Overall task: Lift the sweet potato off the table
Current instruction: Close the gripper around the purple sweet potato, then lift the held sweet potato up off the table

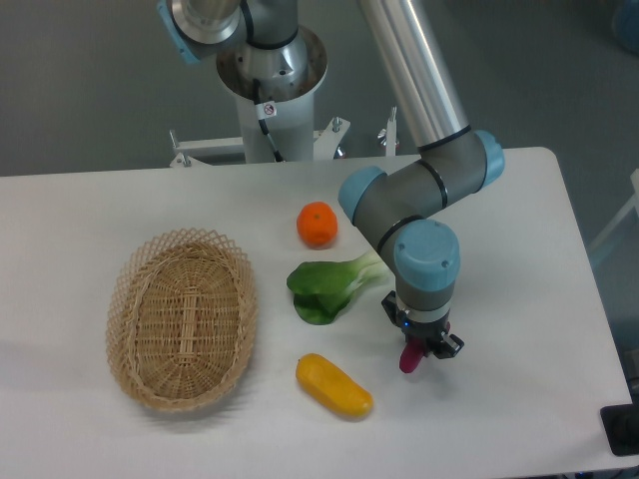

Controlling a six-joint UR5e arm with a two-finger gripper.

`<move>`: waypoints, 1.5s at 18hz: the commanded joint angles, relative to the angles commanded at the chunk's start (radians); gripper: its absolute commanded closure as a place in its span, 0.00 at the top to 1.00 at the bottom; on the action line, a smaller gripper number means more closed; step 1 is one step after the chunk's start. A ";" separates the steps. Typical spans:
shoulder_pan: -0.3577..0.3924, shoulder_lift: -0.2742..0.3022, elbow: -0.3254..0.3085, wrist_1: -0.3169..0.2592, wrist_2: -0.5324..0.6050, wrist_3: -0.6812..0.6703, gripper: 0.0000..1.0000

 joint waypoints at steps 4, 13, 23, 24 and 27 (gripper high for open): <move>0.002 0.006 0.021 -0.011 0.000 0.000 0.33; 0.011 0.002 0.058 -0.021 -0.002 -0.002 0.37; 0.032 0.008 0.172 -0.205 0.003 -0.006 0.29; 0.043 0.011 0.179 -0.215 -0.001 -0.012 0.29; 0.051 0.006 0.198 -0.213 -0.009 -0.014 0.29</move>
